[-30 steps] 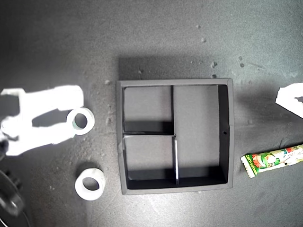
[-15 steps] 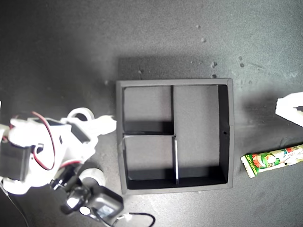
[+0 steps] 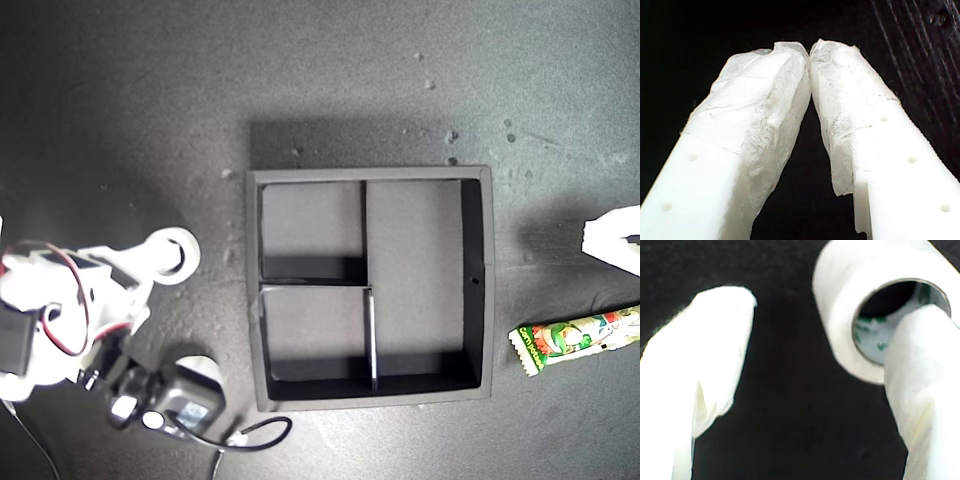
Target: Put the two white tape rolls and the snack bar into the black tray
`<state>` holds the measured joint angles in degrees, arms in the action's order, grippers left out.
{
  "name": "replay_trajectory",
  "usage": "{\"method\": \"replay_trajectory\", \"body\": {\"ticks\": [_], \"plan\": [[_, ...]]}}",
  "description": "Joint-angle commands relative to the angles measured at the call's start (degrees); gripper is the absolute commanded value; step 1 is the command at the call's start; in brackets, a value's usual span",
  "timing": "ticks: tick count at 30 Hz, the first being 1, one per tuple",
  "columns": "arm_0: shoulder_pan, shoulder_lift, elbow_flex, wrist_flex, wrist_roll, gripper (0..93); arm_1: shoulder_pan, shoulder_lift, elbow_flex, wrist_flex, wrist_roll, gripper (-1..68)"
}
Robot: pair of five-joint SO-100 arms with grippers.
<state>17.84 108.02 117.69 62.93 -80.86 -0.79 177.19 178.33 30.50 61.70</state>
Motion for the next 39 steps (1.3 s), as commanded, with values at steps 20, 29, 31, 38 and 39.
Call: {"method": "replay_trajectory", "body": {"ticks": [20, 29, 31, 38, 39], "plan": [[-1.2, -3.8, 5.3, -9.8, 0.7, 19.0, 0.7, 0.4, 0.7, 0.8, 0.7, -0.1], [-8.1, -7.7, 8.2, -16.1, 3.2, 0.4, 0.4, 0.4, -0.4, -12.6, -2.7, 2.5], [-9.1, -6.6, 8.6, -16.0, 4.2, 0.3, 0.9, 0.4, -4.2, -13.1, -6.0, 4.3], [-11.3, 10.2, 10.4, -9.3, 7.1, 0.2, 2.4, -0.1, -21.7, -8.4, -8.7, 2.5], [-11.6, 13.4, 10.5, -8.2, 7.7, 0.2, 3.1, -0.4, -22.7, -9.5, -5.2, 1.5]]}}
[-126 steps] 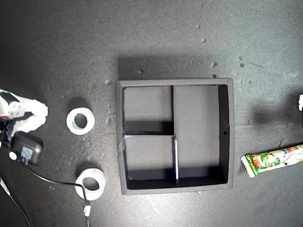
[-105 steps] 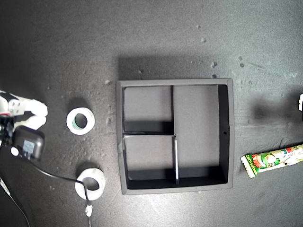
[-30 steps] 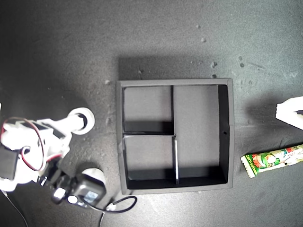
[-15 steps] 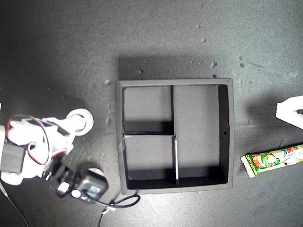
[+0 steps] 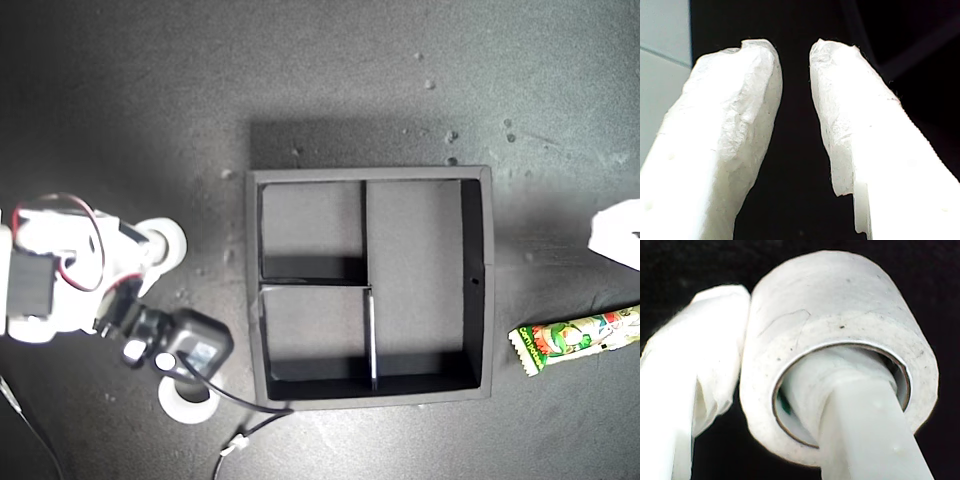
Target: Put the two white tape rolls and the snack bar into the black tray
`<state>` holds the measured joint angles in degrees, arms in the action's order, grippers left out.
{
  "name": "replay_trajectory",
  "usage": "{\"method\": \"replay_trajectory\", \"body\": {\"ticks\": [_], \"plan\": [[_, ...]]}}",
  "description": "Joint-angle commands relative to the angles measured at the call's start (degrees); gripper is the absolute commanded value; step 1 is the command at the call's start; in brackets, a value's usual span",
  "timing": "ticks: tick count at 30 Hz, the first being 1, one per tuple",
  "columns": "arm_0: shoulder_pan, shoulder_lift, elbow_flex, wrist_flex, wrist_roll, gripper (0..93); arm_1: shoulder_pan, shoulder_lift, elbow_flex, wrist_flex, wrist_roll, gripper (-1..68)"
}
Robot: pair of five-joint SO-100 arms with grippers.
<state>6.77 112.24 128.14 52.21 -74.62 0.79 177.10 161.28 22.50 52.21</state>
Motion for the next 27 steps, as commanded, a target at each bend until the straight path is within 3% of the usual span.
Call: {"method": "replay_trajectory", "body": {"ticks": [1, 8, 11, 17, 23, 27], "plan": [[-0.9, 12.0, 0.0, 3.4, 2.1, 0.2, 2.0, -0.4, -5.7, -3.4, 7.3, 0.8], [-2.1, 23.1, -2.3, 8.6, 6.3, 0.1, 0.4, -4.7, -14.1, -4.6, 14.5, 0.9], [-2.0, 22.1, -5.1, 9.6, 7.9, 0.1, -1.5, -17.1, -30.1, 6.1, 11.6, 2.9], [-0.5, 13.3, -17.5, 13.3, 10.0, 0.1, -8.9, -46.9, -64.3, 36.0, 17.1, 7.7], [0.3, -0.3, -36.0, 16.5, 14.9, 0.1, -19.8, -49.3, -55.3, 44.4, 39.6, 18.7], [1.3, -13.1, -51.3, 20.0, 17.9, 0.1, -27.7, -49.3, -48.2, 46.1, 51.6, 21.0]]}}
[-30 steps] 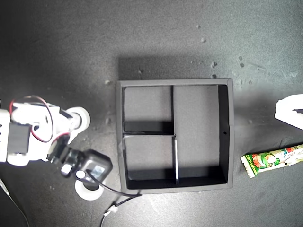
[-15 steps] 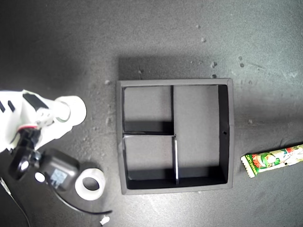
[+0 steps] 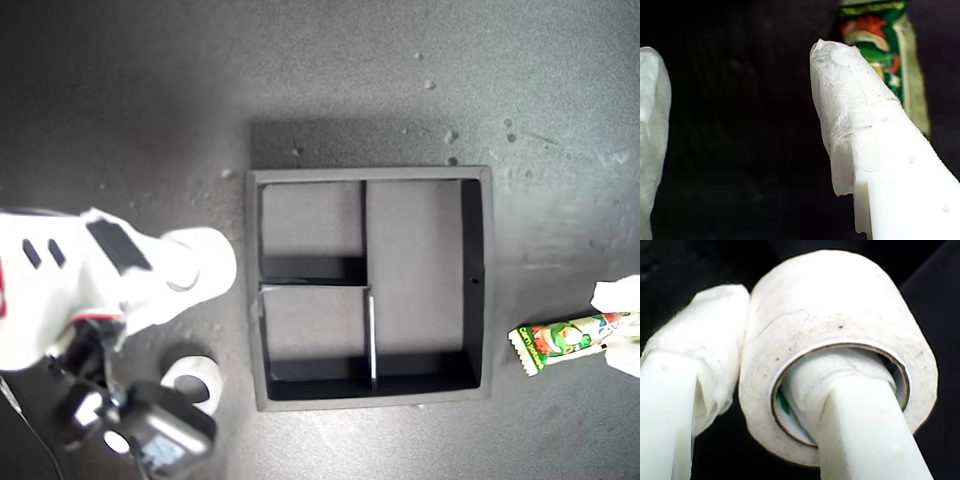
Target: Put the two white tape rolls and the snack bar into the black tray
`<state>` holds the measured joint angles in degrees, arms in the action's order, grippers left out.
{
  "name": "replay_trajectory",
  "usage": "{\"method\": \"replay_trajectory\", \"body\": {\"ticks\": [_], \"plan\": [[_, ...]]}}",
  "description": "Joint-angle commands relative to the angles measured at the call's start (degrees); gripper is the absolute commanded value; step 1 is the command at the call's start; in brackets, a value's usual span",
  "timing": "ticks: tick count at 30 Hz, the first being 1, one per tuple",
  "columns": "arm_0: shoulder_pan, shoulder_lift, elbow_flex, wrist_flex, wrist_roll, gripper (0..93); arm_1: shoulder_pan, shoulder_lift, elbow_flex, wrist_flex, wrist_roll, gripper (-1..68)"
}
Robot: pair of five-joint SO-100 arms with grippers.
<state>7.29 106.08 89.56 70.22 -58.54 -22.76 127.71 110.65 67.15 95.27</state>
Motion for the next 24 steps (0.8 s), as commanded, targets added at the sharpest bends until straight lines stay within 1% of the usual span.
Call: {"method": "replay_trajectory", "body": {"ticks": [1, 3, 6, 9, 10, 12, 17, 19, 24], "plan": [[1.2, -10.8, -17.4, 3.5, 2.2, 0.1, -5.9, 0.1, 4.0, 2.6, 11.9, 21.1], [2.2, -19.4, -27.9, 8.2, 2.4, 0.1, -9.0, 0.6, 7.5, 3.6, 17.6, 21.3], [3.5, -34.2, -48.5, 19.3, 2.4, 0.1, -12.4, 0.7, 11.0, 3.4, 23.6, 21.4], [4.2, -52.2, -77.6, 33.3, 2.1, 0.1, -14.1, 0.2, 13.4, 2.7, 26.5, 22.3], [4.3, -57.6, -85.6, 35.0, 2.8, 0.1, -14.5, 0.3, 14.6, 2.3, 27.0, 22.9], [4.3, -59.6, -86.4, 34.7, 2.4, 0.1, -15.0, 0.3, 17.7, -0.1, 27.4, 23.6], [4.7, -62.4, -83.8, 34.8, 0.9, 0.1, -15.0, 0.2, 26.5, -9.6, 26.6, 26.0], [5.3, -63.6, -82.8, 34.8, -0.1, 0.1, -14.7, 0.1, 30.1, -13.5, 25.8, 27.2], [7.7, -66.5, -81.7, 34.8, -2.3, 1.8, -13.4, 0.1, 36.4, -21.4, 23.5, 27.9]]}}
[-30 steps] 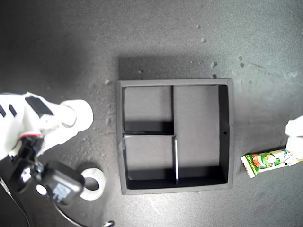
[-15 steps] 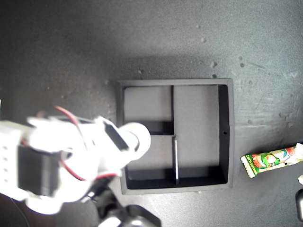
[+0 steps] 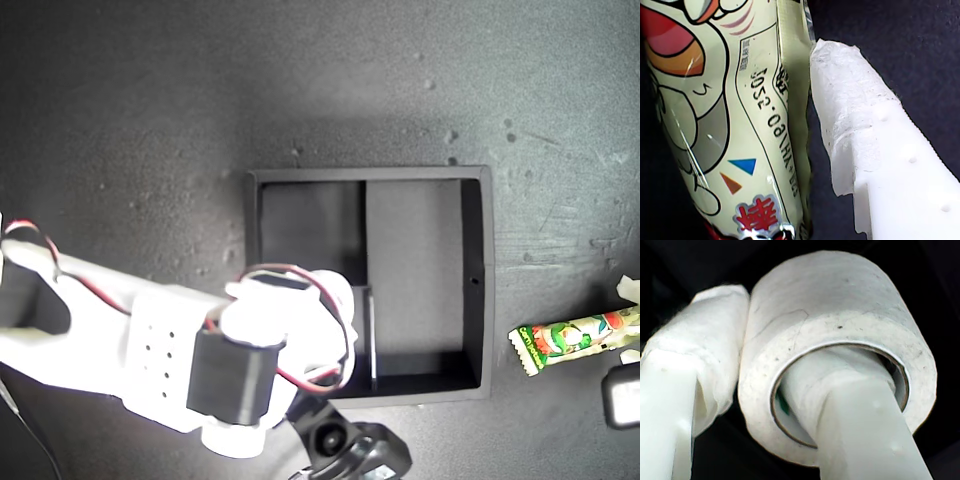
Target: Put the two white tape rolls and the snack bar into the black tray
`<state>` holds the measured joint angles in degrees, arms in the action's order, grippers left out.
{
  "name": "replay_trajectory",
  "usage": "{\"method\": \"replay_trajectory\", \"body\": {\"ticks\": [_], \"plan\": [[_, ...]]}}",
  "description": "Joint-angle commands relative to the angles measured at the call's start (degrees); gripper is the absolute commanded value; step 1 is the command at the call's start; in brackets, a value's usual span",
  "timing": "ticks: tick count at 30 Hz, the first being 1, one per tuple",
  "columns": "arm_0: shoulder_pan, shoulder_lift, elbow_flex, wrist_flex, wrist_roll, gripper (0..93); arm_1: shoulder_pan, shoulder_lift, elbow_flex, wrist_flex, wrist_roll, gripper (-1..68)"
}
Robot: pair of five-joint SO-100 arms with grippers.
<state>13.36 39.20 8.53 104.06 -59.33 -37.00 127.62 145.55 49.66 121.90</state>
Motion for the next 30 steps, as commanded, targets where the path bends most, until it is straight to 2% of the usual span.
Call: {"method": "replay_trajectory", "body": {"ticks": [1, 12, 18, 22, 26, 27, 30], "plan": [[2.2, 0.2, 0.0, 1.0, -2.0, 2.3, 1.1, 0.2, 2.3, -5.1, -3.6, 27.9], [7.2, -6.6, -6.8, 1.0, -4.7, 4.9, 3.1, 0.2, 4.1, -8.1, -6.5, 26.0], [7.8, -8.5, -8.7, 1.0, -5.5, 13.4, 3.2, 0.2, 8.4, -14.9, -6.8, 24.7], [6.8, -5.9, -8.4, 1.0, -4.6, 14.5, 3.1, 0.2, 10.4, -17.1, -6.9, 23.1], [2.7, 5.9, 0.2, 1.0, -1.4, 14.3, 4.1, 0.9, 11.9, -17.1, -8.1, 3.1], [1.3, 10.2, 3.5, 1.0, -0.8, 14.2, 4.6, 1.0, 12.0, -16.2, -8.3, 0.9], [-2.3, 24.3, 13.1, 1.0, 1.2, 14.1, 6.2, 1.1, 10.1, -11.9, -10.3, 0.0]]}}
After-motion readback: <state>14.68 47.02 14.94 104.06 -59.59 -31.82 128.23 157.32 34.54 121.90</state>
